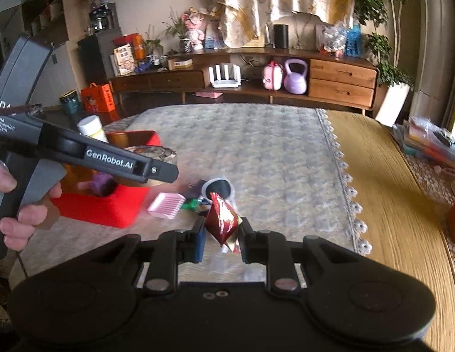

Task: Organize rigid objects
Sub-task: 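Grasp the silver tin with the left tool while the right grasps the red candy packet, then lower the silver tin into the red box with the left tool while the right drops the candy packet in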

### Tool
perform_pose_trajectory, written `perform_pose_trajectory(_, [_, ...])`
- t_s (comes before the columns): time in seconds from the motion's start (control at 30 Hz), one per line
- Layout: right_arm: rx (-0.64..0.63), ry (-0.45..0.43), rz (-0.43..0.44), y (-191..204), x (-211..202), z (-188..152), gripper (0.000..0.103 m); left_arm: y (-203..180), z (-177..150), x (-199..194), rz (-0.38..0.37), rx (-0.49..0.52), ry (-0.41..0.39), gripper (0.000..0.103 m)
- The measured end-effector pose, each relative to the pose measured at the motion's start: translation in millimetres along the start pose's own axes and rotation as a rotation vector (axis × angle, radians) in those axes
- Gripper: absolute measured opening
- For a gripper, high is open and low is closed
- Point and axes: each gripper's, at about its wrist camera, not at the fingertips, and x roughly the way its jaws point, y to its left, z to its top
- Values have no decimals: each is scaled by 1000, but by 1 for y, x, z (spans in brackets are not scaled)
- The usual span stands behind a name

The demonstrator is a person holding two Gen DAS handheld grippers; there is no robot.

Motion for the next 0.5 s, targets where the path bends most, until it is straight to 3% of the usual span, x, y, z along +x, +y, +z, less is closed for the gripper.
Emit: perform_pose_trajectory(0.5, [-98,6,81,77,11,26,22,66,-27,-57,68,-41,-28,77])
